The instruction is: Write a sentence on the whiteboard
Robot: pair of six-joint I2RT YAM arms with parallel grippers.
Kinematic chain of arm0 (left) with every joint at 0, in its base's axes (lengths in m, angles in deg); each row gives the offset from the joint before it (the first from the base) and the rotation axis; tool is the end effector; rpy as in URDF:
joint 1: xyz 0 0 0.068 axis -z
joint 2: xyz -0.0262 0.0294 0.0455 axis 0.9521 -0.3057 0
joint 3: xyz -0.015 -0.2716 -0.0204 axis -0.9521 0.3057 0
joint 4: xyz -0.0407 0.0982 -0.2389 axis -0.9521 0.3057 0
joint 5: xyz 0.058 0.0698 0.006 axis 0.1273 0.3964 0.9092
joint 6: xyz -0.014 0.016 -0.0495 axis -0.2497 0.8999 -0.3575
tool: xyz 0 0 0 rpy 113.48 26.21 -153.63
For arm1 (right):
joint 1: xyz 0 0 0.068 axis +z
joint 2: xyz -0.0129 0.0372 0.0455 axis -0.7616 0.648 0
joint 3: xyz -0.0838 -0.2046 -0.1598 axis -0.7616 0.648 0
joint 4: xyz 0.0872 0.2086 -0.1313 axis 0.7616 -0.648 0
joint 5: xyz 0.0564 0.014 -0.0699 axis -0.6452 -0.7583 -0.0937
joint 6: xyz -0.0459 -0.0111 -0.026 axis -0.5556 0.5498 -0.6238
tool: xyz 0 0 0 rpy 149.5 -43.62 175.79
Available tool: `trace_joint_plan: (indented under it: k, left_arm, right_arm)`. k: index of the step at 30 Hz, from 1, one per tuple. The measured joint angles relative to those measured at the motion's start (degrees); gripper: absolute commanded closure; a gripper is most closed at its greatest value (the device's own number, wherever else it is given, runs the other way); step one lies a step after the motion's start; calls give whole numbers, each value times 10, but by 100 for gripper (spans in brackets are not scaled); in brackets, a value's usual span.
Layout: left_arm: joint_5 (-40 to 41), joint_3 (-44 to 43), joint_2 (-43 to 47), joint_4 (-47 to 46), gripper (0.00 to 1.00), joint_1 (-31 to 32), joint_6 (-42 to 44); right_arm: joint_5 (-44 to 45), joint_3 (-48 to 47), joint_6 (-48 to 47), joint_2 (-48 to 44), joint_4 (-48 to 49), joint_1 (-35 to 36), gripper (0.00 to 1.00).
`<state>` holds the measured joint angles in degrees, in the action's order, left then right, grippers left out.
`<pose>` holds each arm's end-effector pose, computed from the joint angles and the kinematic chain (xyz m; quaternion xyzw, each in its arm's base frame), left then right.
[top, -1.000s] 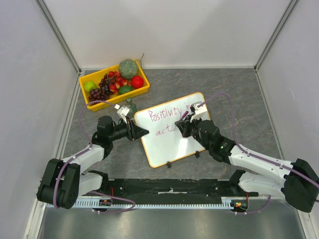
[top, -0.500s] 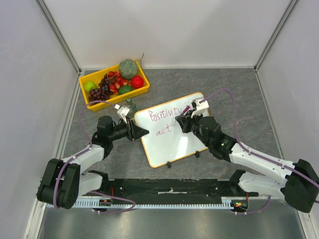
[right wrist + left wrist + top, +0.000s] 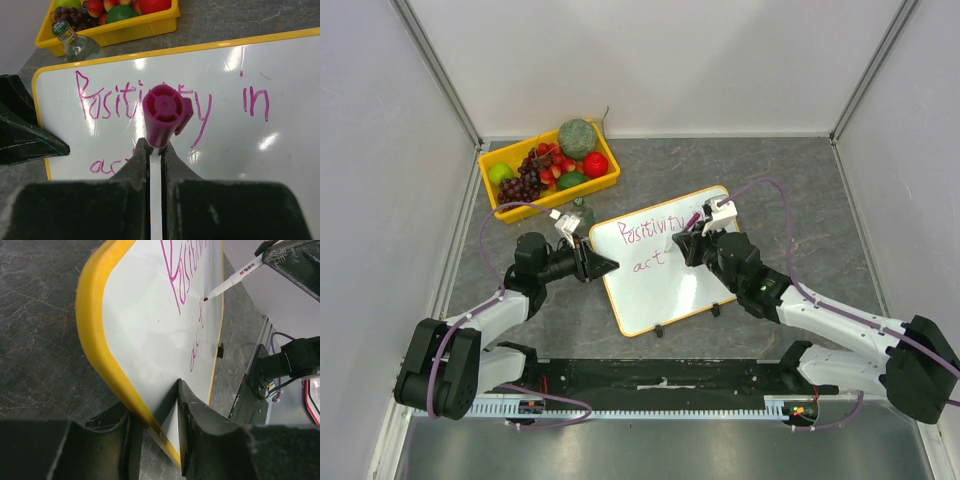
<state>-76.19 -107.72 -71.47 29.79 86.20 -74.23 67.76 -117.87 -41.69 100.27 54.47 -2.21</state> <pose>0.2052 -0.0772 0.1810 0.1490 0.7664 -0.4772 0.4034 0.1772 0.1778 0.2652 -0.0470 0.7759 0.2856 0.5606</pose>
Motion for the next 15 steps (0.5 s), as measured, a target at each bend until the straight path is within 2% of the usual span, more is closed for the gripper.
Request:
trace_joint_plan:
  k: [15]
  left_arm:
    - [0, 0, -1, 0, 98, 0, 0]
  right_arm:
    - [-17, 45, 8, -26, 21, 0, 100]
